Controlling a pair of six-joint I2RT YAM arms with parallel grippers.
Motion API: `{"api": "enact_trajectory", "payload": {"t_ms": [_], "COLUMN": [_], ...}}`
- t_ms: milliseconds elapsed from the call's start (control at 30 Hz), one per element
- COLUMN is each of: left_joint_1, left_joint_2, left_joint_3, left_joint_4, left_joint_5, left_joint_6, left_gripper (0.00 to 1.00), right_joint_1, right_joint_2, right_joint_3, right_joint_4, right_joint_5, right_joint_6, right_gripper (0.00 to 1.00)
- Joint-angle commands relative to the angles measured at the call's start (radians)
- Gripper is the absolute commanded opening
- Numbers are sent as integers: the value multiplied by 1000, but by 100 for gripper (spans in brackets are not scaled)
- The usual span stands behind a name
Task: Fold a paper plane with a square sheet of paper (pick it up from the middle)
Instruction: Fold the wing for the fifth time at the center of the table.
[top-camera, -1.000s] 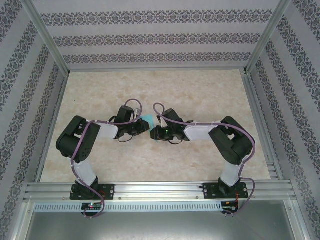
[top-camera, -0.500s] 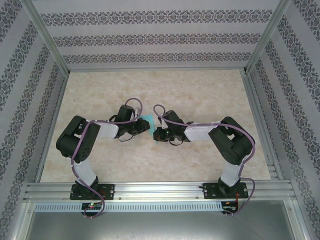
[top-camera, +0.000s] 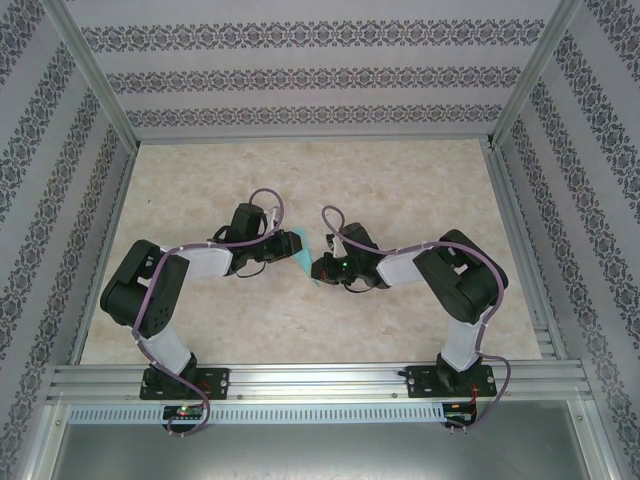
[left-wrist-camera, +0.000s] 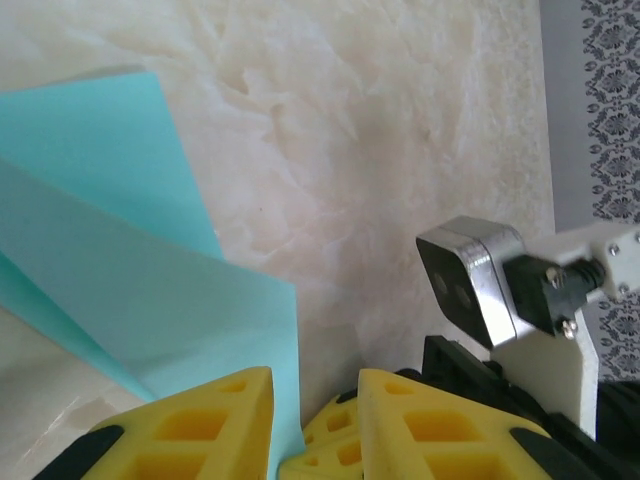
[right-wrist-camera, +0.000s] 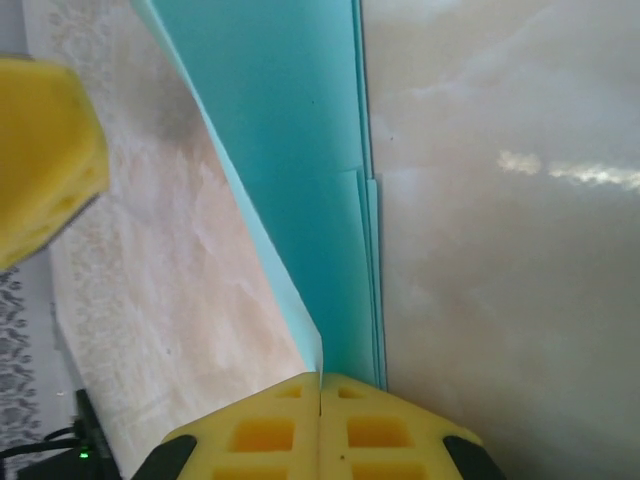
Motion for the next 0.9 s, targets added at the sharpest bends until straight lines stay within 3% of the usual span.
{"api": "enact_trajectory", "payload": {"t_ms": [0, 867], "left_joint_1": [-10, -36], "left_joint_2": [-5, 102], "left_joint_3": [-34, -13], "left_joint_4": [79, 65], "left_joint_5": [40, 12], "left_joint_6": [23, 27], "left_gripper": [29, 21], "right_joint_1": [-11, -23], "right_joint_2": [24, 56], "right_joint_3": [-17, 8], "right_joint_4": [105, 49], "right_joint_5": [-59, -82], "right_joint_6": [64, 74], "right_gripper": [4, 5]}}
